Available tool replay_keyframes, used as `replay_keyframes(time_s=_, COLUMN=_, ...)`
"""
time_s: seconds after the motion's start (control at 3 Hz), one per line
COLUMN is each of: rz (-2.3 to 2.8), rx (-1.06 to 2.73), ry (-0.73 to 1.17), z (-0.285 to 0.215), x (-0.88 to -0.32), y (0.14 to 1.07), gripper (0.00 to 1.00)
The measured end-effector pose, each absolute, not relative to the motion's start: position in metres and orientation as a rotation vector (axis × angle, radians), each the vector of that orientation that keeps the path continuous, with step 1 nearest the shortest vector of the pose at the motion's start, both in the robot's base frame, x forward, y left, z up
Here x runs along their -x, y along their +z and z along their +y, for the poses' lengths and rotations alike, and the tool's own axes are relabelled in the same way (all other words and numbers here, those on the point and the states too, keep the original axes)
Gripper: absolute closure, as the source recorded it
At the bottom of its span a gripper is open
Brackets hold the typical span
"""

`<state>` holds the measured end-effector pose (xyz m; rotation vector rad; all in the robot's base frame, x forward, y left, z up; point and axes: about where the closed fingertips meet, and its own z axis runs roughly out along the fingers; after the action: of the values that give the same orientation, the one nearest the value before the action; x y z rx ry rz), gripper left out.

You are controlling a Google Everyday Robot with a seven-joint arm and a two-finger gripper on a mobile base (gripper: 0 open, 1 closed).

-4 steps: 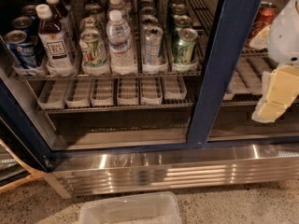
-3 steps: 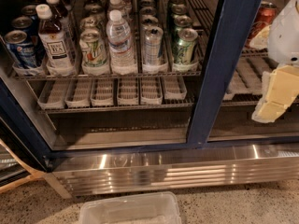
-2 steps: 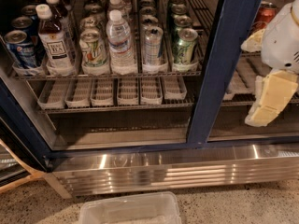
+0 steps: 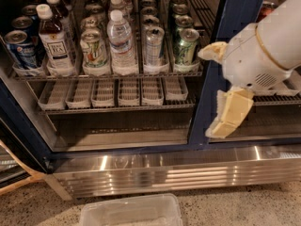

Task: Pick blue plastic bottle from top shelf of fridge

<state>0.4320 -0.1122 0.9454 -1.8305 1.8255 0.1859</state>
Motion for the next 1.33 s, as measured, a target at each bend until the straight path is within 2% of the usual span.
replay_keyframes(time_s=1.0, rz=1.578, rx=1.917, ry=0.334, z=0.017, x=-0.454, y=0.936, gripper=0.00)
replay_keyframes(time_s=1.33, rz=1.593, rx=1.955, ry=0.308, z=0.031, x=-0.452, y=0.935, gripper=0.00)
